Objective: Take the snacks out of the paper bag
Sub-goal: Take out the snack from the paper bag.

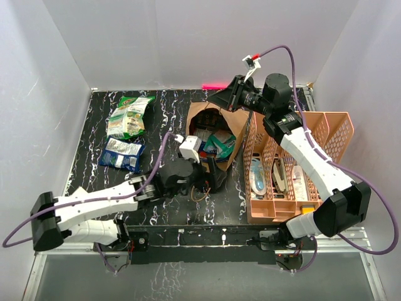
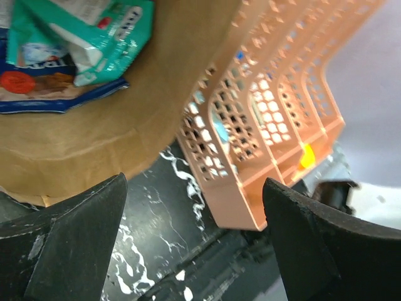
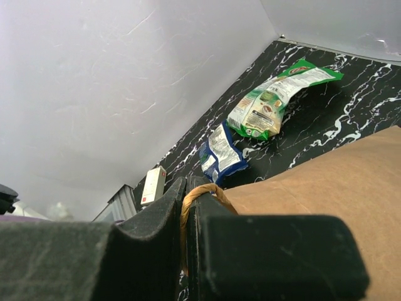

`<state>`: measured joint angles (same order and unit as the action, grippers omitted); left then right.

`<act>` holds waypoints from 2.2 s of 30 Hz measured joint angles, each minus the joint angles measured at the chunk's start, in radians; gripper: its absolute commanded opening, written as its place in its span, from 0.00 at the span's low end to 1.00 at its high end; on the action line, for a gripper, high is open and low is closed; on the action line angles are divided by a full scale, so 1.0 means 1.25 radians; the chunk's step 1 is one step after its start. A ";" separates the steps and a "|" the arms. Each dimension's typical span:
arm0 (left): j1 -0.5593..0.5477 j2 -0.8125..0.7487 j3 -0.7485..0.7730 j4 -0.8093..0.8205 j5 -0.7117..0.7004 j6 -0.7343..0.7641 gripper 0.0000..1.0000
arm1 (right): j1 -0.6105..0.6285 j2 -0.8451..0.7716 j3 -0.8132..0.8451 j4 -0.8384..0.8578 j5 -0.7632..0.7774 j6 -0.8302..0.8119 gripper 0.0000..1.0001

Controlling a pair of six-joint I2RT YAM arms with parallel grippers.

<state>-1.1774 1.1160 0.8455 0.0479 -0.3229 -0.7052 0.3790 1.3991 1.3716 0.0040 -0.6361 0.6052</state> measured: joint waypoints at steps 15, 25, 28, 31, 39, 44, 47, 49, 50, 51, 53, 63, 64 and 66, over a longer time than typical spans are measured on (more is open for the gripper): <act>0.001 0.353 0.237 -0.153 -0.387 -0.351 0.47 | 0.000 -0.020 0.000 -0.024 0.031 0.018 0.08; 0.092 0.488 0.299 -0.118 -0.349 -0.420 0.54 | 0.000 -0.023 0.000 -0.025 0.031 0.040 0.08; 0.099 0.520 0.310 -0.076 -0.364 -0.392 0.51 | 0.000 -0.024 0.000 -0.027 0.031 0.045 0.08; 0.102 0.559 0.320 -0.029 -0.380 -0.366 0.51 | 0.000 -0.024 0.001 -0.029 0.027 0.050 0.08; 0.111 0.636 0.327 0.056 -0.392 -0.309 0.64 | 0.000 -0.027 0.011 -0.053 0.023 0.049 0.08; 0.129 0.667 0.357 0.088 -0.377 -0.288 0.43 | 0.000 -0.033 0.012 -0.069 0.024 0.047 0.08; 0.139 0.677 0.365 0.112 -0.364 -0.259 0.26 | 0.000 -0.037 0.012 -0.079 0.027 0.045 0.08; 0.145 0.677 0.367 0.123 -0.356 -0.241 0.17 | 0.000 -0.040 0.012 -0.087 0.029 0.044 0.08; 0.148 0.677 0.367 0.129 -0.354 -0.232 0.12 | 0.000 -0.042 0.012 -0.089 0.030 0.042 0.08; 0.150 0.677 0.367 0.132 -0.351 -0.225 0.08 | -0.001 -0.042 0.012 -0.090 0.031 0.041 0.08; 0.153 0.671 0.358 0.154 -0.338 -0.202 0.00 | 0.000 -0.047 0.011 -0.093 0.035 0.038 0.08; 0.154 0.438 0.204 0.170 -0.229 -0.132 0.00 | 0.000 -0.063 0.011 -0.093 0.049 0.034 0.08; 0.154 0.401 0.190 0.169 -0.208 -0.126 0.00 | 0.000 -0.063 0.011 -0.092 0.049 0.034 0.08; 0.154 0.337 0.171 0.158 -0.172 -0.118 0.00 | 0.000 -0.063 0.010 -0.089 0.050 0.031 0.08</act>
<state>-0.9844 1.5372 1.0595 0.2455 -0.5377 -0.8528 0.3786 1.3197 1.3838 -0.1070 -0.5739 0.6445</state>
